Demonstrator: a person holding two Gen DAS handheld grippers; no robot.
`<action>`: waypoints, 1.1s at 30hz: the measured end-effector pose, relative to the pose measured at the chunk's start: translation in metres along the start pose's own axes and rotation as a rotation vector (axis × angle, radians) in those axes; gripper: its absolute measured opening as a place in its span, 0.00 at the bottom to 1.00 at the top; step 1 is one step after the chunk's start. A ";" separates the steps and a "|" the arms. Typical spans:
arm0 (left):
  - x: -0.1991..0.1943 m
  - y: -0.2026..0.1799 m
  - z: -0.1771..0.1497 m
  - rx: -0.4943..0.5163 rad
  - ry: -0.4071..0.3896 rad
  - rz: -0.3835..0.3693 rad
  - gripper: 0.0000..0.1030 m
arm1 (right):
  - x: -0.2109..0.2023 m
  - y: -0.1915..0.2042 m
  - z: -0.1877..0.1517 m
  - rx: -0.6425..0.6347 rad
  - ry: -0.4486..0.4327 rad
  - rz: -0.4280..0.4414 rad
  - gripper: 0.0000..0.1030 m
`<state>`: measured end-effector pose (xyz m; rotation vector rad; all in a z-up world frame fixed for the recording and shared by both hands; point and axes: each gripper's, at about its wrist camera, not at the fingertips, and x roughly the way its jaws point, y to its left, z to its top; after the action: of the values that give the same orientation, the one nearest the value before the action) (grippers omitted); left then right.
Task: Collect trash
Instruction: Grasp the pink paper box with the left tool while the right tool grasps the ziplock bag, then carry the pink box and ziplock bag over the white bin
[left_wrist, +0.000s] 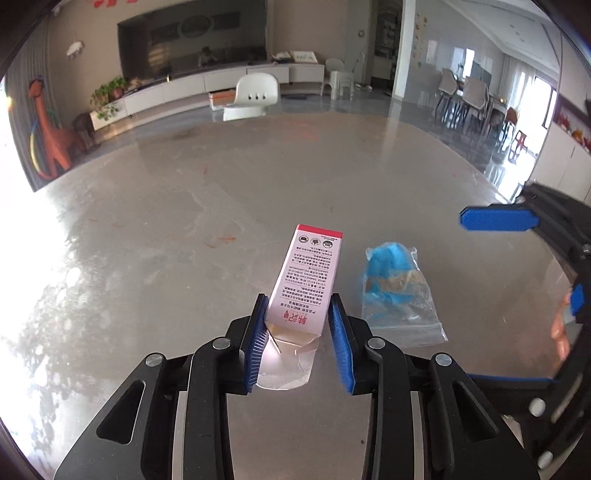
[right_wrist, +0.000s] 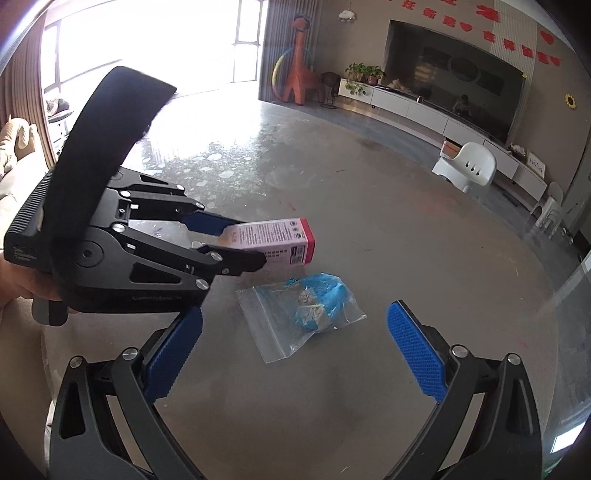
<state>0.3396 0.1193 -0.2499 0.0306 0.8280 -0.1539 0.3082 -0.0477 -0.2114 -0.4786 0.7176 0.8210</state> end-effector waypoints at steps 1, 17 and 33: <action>-0.002 0.001 0.000 -0.007 -0.008 0.003 0.32 | 0.006 -0.001 0.001 -0.005 0.011 0.002 0.97; -0.013 0.001 0.002 0.002 -0.057 0.048 0.32 | 0.049 -0.016 0.006 0.034 0.101 0.091 0.48; -0.044 -0.024 -0.004 0.008 -0.133 0.042 0.32 | -0.046 -0.020 0.001 0.085 -0.017 -0.012 0.36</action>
<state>0.3038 0.1012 -0.2198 0.0443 0.6933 -0.1186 0.3032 -0.0811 -0.1747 -0.3990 0.7303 0.7789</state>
